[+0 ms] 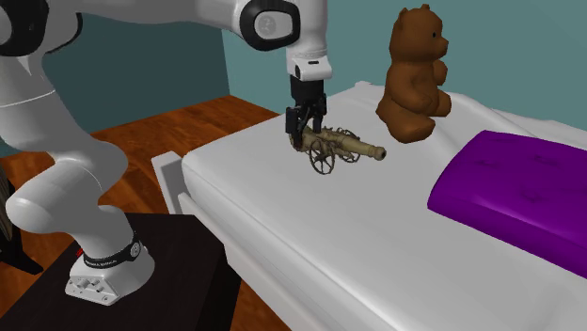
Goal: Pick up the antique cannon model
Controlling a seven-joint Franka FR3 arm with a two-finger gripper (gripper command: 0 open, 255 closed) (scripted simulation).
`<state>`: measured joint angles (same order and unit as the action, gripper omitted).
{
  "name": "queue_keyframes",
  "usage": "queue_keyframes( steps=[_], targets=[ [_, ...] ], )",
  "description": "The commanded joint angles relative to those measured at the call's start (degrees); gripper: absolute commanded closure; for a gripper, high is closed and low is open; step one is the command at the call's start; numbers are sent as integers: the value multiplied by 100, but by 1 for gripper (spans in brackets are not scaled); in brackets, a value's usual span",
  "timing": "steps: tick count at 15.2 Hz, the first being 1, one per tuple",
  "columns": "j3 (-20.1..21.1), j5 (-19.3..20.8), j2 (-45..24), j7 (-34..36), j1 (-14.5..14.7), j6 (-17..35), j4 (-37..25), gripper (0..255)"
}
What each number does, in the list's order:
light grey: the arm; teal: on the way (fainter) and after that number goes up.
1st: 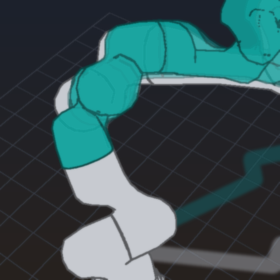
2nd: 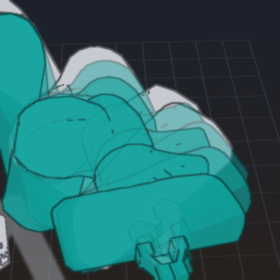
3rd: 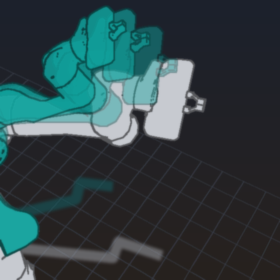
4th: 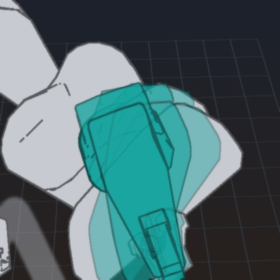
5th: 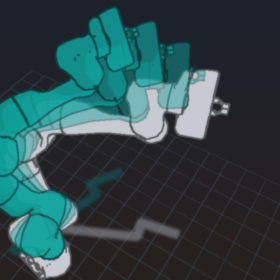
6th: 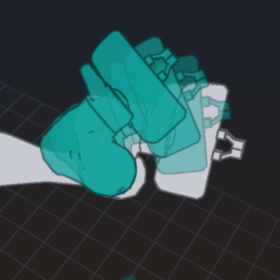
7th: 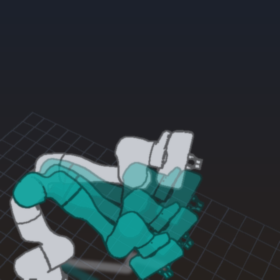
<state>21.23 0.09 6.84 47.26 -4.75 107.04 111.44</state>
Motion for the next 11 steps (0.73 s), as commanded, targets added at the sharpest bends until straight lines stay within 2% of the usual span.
queue_keyframes(
  steps=[1,6,11],
  targets=[
    [103,224,-542,490,-4,-50,-568,0],
    [153,790,-1820,1532,188,-283,-1994,0],
    [-10,1291,-3212,2336,587,-810,-3862,0]
  ],
)
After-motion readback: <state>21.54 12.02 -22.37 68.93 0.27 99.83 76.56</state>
